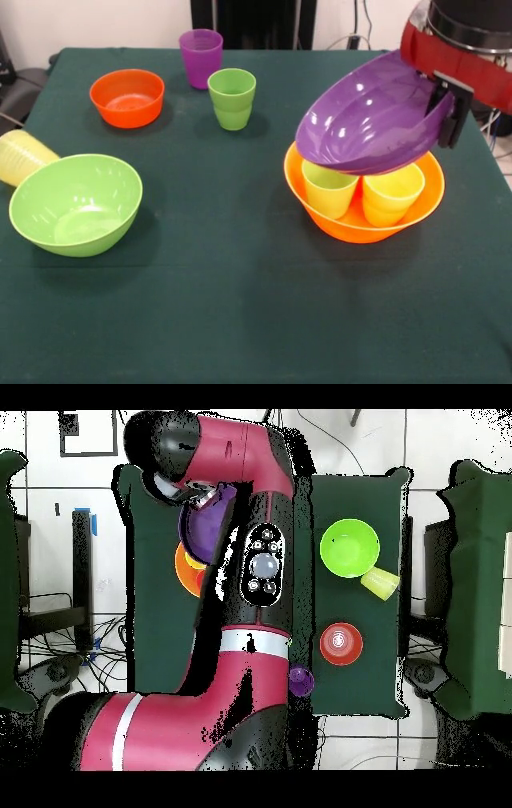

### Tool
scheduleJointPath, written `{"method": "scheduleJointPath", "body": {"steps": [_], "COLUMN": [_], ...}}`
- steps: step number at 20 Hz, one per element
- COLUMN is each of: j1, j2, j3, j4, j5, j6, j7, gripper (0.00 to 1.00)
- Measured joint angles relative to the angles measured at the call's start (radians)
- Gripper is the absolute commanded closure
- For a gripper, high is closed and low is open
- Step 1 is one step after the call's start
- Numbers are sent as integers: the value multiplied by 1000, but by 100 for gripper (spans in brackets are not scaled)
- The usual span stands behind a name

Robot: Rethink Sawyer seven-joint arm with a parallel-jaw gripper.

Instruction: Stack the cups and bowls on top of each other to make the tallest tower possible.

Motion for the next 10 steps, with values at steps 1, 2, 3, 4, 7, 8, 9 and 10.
{"method": "scheduleJointPath", "body": {"steps": [1, 2, 3, 4, 7, 8, 9, 10], "j1": [3, 8, 12, 15, 24, 26, 30, 32], "j2": [5, 12, 17, 22, 34, 38, 44, 47], "j3": [-3, -7, -11, -14, -22, -24, -28, -31], "j4": [0, 0, 0, 0, 0, 0, 0, 0], "j5": [2, 5, 7, 10, 16, 18, 22, 25], "j6": [-3, -10, -16, -23, -40, -44, -50, -53], "j7": [1, 3, 6, 8, 17, 20, 25, 29], "gripper": [100, 100, 100, 100, 100, 100, 100, 100]}}
